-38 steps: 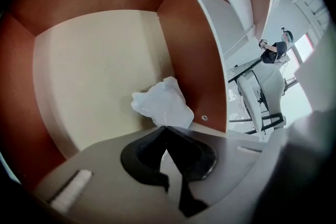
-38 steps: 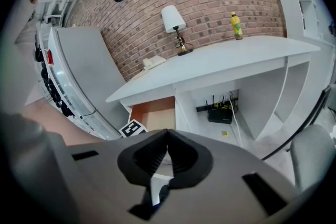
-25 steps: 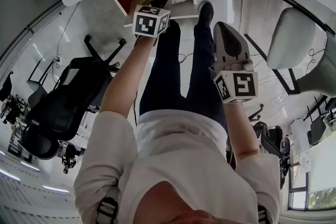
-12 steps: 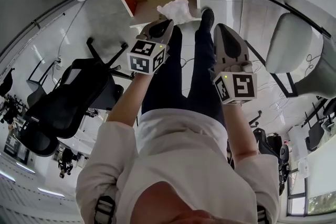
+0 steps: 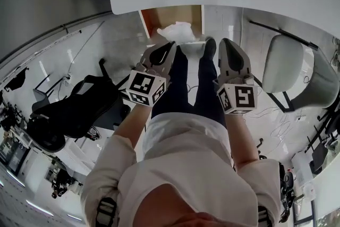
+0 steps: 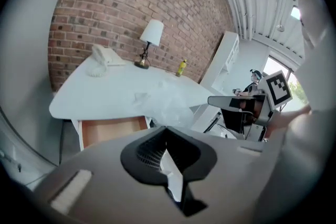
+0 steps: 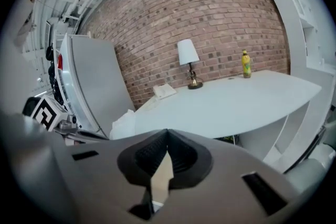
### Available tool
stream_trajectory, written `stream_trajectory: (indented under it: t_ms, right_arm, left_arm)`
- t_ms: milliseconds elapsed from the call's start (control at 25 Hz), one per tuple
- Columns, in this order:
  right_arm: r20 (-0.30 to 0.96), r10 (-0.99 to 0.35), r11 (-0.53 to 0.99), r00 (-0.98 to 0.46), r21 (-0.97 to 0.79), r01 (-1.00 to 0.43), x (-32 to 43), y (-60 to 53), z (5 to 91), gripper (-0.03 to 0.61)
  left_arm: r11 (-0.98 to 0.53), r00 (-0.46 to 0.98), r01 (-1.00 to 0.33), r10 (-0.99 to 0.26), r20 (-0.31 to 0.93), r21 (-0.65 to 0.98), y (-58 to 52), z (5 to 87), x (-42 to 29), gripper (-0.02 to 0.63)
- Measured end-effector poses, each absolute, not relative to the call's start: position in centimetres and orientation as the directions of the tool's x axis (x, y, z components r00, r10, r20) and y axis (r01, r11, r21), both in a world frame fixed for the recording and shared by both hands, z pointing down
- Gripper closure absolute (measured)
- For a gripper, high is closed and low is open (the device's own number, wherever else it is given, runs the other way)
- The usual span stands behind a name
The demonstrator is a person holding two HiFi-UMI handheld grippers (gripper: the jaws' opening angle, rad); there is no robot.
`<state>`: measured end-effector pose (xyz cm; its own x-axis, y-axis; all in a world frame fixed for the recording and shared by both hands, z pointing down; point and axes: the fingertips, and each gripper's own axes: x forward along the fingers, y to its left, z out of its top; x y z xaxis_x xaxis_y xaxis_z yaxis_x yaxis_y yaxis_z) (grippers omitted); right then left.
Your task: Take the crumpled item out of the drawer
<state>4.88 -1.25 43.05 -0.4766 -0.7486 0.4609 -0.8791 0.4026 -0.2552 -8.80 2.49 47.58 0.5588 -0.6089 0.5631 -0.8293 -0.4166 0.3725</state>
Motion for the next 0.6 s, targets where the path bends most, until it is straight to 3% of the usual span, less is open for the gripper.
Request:
stream_trajectory:
  t_ms: [600]
  right_arm:
    - [0.217, -0.801, 0.527, -0.557, -0.185, -0.830, 2.4, -3.4, 22.4, 0.572]
  left_arm:
    - [-0.423, 0.457, -0.889, -0.850, 0.262, 0.177, -0.9, 24.4, -13.3, 0.603]
